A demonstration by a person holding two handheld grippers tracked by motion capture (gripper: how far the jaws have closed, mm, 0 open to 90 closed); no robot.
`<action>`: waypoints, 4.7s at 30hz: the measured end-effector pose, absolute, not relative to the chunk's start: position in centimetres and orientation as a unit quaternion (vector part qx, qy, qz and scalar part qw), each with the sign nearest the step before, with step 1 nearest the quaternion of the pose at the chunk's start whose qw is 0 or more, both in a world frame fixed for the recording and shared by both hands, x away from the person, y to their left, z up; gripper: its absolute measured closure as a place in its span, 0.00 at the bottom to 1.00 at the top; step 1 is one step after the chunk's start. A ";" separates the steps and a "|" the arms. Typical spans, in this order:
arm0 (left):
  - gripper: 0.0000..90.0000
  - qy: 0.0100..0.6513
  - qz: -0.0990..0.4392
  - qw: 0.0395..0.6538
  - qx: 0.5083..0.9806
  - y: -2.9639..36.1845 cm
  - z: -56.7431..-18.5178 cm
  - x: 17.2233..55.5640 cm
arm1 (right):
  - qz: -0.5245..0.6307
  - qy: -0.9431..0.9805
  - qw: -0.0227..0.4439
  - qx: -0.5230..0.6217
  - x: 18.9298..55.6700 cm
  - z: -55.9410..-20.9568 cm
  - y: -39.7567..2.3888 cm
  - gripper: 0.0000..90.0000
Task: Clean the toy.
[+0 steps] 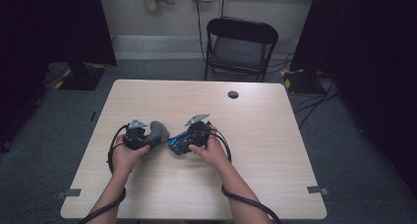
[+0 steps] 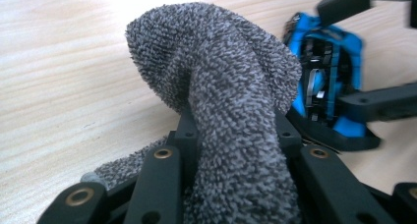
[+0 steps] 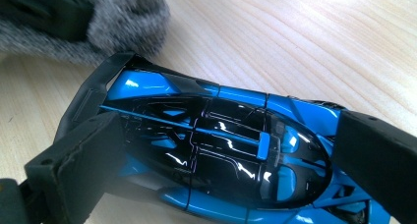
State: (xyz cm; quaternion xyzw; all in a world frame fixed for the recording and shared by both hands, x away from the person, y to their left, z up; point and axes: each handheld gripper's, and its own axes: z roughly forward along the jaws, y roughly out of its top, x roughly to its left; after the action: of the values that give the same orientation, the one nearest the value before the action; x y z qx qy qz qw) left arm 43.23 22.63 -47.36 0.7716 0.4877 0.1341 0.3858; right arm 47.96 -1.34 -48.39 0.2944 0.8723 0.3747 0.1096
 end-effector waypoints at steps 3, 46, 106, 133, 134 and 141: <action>0.74 0.486 0.123 0.377 0.779 22.1 -48.1 43.3 | 0.375 0.872 0.109 0.294 48.0 -48.4 -1.3 0.00; 0.74 0.400 0.048 0.364 0.840 18.2 -48.0 37.6 | 0.378 0.871 0.110 0.294 47.9 -48.4 -1.4 0.00; 0.50 0.453 0.123 0.383 0.795 19.4 -47.8 51.2 | 0.382 0.873 0.105 0.285 48.2 -48.5 -1.6 0.00; 0.82 0.470 0.103 0.353 0.803 20.1 -47.2 50.6 | 0.383 0.873 0.104 0.284 48.2 -48.5 -1.6 0.00; 0.82 0.473 0.103 0.365 0.796 20.0 -46.9 50.8 | 0.383 0.873 0.104 0.284 48.2 -48.5 -1.6 0.00; 0.83 0.478 0.114 0.393 0.777 17.8 -46.1 51.9 | 0.385 0.872 0.105 0.284 48.2 -48.6 -1.6 0.00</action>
State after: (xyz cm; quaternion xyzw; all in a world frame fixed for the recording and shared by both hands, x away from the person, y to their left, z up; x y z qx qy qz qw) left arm 51.88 17.79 -46.14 0.7775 0.4776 0.1142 0.3929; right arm 48.19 -1.62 -48.57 0.2836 0.8719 0.3851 0.1053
